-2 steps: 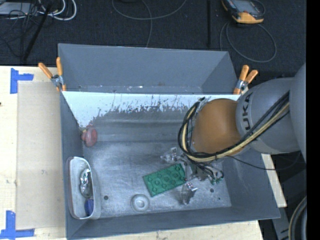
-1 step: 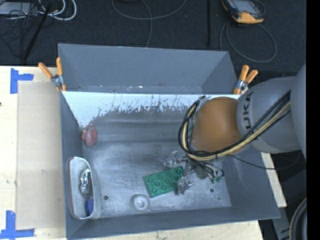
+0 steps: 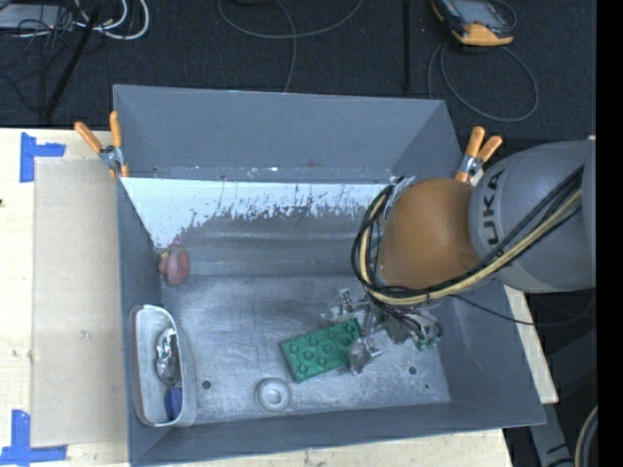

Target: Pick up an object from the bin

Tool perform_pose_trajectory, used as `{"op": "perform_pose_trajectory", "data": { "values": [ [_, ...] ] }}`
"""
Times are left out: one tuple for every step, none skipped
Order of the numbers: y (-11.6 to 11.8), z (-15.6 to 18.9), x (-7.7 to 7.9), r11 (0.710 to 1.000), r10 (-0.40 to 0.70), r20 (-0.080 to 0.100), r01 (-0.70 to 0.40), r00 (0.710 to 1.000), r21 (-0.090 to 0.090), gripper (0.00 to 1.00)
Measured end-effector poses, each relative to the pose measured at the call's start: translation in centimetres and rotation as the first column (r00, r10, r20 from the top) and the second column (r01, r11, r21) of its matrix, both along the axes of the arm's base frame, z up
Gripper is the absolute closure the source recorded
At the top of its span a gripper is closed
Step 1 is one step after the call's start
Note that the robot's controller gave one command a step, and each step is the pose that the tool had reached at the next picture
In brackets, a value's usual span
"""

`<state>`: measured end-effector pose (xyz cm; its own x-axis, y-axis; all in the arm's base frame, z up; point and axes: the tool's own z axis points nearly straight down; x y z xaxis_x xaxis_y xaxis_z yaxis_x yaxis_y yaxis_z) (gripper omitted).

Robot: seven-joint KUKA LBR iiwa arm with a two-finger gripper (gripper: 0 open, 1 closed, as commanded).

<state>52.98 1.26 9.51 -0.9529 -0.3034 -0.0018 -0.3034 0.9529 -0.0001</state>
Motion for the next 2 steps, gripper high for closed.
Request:
{"op": "perform_pose_trajectory", "data": {
  "values": [
    [0.12,3.24,0.05,1.000,0.001,0.000,-0.001,1.000,0.000,1.00],
    [0.17,3.51,0.06,1.000,0.003,-0.002,-0.003,1.000,0.000,1.00]
  ]
}}
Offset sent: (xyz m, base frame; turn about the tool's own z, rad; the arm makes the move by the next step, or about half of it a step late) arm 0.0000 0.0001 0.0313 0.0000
